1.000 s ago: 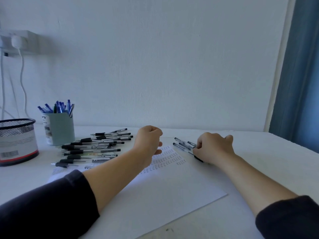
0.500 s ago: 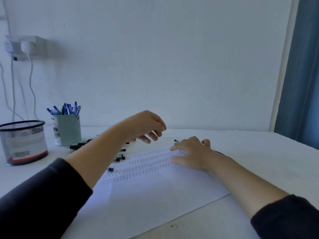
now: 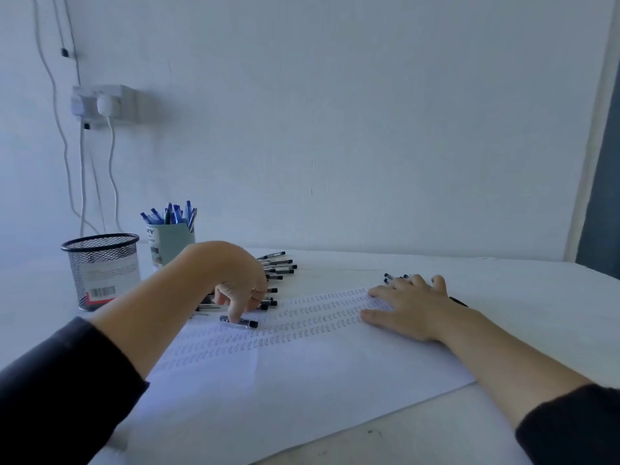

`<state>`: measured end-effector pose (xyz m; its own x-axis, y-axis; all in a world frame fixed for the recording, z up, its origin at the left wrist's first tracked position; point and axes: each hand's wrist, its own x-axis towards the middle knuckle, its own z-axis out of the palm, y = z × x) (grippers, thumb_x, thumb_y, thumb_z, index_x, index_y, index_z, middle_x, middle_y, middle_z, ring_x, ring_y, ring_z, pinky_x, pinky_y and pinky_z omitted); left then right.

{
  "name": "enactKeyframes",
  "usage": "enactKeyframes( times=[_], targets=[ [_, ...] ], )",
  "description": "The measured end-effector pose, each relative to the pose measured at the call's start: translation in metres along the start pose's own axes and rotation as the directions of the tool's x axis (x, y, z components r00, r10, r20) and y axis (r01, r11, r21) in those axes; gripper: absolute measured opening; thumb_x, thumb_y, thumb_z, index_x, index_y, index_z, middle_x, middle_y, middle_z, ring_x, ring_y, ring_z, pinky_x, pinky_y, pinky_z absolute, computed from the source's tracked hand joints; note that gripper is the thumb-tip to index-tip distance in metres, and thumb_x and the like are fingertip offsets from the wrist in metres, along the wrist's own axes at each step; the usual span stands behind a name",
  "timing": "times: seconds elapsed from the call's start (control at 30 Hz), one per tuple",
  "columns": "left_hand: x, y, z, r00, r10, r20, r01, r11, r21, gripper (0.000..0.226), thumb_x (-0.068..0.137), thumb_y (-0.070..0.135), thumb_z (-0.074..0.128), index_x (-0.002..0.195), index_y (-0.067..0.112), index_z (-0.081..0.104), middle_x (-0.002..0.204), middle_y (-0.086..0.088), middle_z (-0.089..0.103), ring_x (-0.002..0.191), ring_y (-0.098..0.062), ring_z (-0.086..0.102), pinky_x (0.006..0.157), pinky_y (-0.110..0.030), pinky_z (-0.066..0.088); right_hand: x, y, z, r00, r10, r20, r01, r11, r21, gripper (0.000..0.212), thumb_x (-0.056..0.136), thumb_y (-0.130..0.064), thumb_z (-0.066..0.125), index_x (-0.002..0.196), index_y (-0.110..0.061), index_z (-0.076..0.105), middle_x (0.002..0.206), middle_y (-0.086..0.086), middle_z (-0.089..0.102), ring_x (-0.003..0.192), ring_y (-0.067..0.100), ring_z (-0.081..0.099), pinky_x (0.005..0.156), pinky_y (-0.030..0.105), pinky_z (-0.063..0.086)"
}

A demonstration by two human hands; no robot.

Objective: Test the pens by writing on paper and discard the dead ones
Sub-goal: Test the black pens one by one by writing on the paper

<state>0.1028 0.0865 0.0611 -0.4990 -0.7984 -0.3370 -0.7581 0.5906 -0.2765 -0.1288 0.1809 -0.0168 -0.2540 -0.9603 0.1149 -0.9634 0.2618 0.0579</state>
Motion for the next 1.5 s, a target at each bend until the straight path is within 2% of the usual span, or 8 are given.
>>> enactKeyframes(
  times=[0.27,0.43,0.53,0.7,0.9,1.17,1.37,1.5],
  targets=[
    [0.011,-0.015,0.013,0.995,0.053,-0.084,-0.059,0.996,-0.067,0.016,0.088,0.006,0.058,0.088,0.022,0.060,0.085,-0.004,0.061,0.068,-0.016,0.051,0.060,-0.021,0.043,-0.004,-0.002,-0.005,0.999,-0.036,-0.030,0.038,0.995,0.093,0.048,0.091,-0.051,0.039,0.138,-0.040,0.039,0.144,-0.009,0.039,0.137,0.012,0.019,0.109,0.049,0.000],
    [0.010,-0.016,-0.001,0.956,0.127,-0.266,-0.166,0.978,-0.130,0.022,0.094,0.000,0.042,0.095,0.022,0.047,0.080,0.005,0.054,0.067,-0.008,0.047,0.060,-0.019,0.037,-0.008,-0.001,-0.012,0.999,-0.035,0.004,0.032,0.958,0.285,0.070,0.064,-0.045,0.048,0.133,-0.039,0.048,0.144,0.000,0.034,0.141,0.006,0.006,0.111,0.047,-0.014],
    [0.009,-0.003,-0.016,0.905,0.162,-0.393,-0.268,0.935,-0.231,0.014,0.101,0.011,0.039,0.105,0.023,0.045,0.081,0.006,0.056,0.066,-0.005,0.054,0.060,-0.023,0.041,-0.008,0.001,-0.012,0.999,-0.047,0.020,0.040,0.962,0.271,0.054,0.078,-0.034,0.058,0.131,-0.040,0.050,0.146,-0.001,0.033,0.142,0.003,0.004,0.110,0.048,-0.013],
    [0.016,0.034,-0.033,0.742,0.144,-0.655,-0.394,0.885,-0.250,0.007,0.102,0.029,0.037,0.101,0.027,0.044,0.085,0.002,0.049,0.075,-0.016,0.049,0.067,-0.029,0.039,-0.008,0.002,-0.013,0.996,-0.046,0.074,0.023,0.959,0.284,0.066,0.066,-0.046,0.052,0.132,-0.045,0.047,0.150,-0.006,0.031,0.144,0.005,0.002,0.109,0.052,-0.016],
    [0.051,0.081,-0.023,0.584,-0.003,-0.812,-0.304,0.926,-0.223,0.041,0.087,0.058,0.049,0.078,0.018,0.049,0.083,0.004,0.043,0.078,-0.018,0.046,0.084,-0.035,0.032,-0.006,0.005,-0.011,0.996,-0.046,0.073,0.028,0.975,0.222,0.057,0.083,-0.038,0.054,0.138,-0.043,0.039,0.148,-0.008,0.032,0.144,0.009,0.001,0.108,0.055,-0.016],
    [0.071,0.092,0.019,0.564,-0.040,-0.825,-0.352,0.892,-0.284,0.041,0.072,0.055,0.038,0.067,0.015,0.044,0.070,0.007,0.036,0.060,-0.014,0.036,0.079,-0.031,0.026,-0.003,0.014,-0.006,0.996,-0.039,0.086,0.006,0.938,0.346,0.061,0.079,-0.044,0.061,0.136,-0.045,0.041,0.157,-0.010,0.019,0.146,0.007,-0.008,0.111,0.049,-0.019],
    [0.069,0.089,0.019,0.471,-0.060,-0.880,-0.419,0.863,-0.283,0.032,0.076,0.043,0.041,0.060,0.015,0.040,0.068,0.007,0.037,0.059,-0.014,0.036,0.077,-0.030,0.027,-0.004,0.016,-0.006,0.996,-0.029,0.089,0.000,0.949,0.316,0.063,0.079,-0.047,0.061,0.138,-0.046,0.039,0.158,-0.012,0.017,0.145,0.006,-0.008,0.111,0.050,-0.021],
    [0.073,0.089,0.021,0.409,0.065,-0.910,-0.416,0.901,-0.123,0.043,0.074,0.052,0.045,0.075,0.011,0.057,0.080,0.002,0.039,0.067,-0.018,0.039,0.076,-0.030,0.027,-0.003,0.020,-0.008,0.998,0.015,0.066,-0.032,0.961,0.273,0.056,0.085,-0.042,0.055,0.138,-0.048,0.038,0.158,-0.014,0.013,0.146,0.006,-0.008,0.111,0.051,-0.020]
  ],
)
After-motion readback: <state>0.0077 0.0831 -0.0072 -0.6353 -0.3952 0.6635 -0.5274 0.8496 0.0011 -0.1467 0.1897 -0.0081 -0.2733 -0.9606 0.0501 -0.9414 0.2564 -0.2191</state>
